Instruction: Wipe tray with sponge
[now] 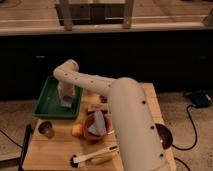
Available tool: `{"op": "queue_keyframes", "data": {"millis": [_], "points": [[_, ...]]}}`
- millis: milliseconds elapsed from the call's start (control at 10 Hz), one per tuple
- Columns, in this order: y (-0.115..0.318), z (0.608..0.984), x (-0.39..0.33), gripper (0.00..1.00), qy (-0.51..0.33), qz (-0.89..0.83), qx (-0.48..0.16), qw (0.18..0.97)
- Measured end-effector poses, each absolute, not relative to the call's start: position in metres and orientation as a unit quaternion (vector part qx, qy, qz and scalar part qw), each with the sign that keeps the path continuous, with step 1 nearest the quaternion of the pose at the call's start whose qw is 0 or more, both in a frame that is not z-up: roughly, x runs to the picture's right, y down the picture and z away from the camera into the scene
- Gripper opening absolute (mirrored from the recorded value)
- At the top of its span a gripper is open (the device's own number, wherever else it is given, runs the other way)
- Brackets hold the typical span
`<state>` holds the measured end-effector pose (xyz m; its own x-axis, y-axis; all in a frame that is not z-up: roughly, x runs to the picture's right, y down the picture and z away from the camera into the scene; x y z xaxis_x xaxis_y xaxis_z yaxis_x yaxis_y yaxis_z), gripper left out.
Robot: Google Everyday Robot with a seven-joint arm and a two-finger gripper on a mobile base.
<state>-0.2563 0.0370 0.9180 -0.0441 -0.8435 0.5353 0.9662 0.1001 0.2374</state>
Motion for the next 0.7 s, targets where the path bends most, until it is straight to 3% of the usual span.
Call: {"op": "queue_keyframes", "data": {"millis": [700], "points": [[0.038, 0.92, -0.292, 0.0, -0.313, -0.682, -0.092, 0.655]]}}
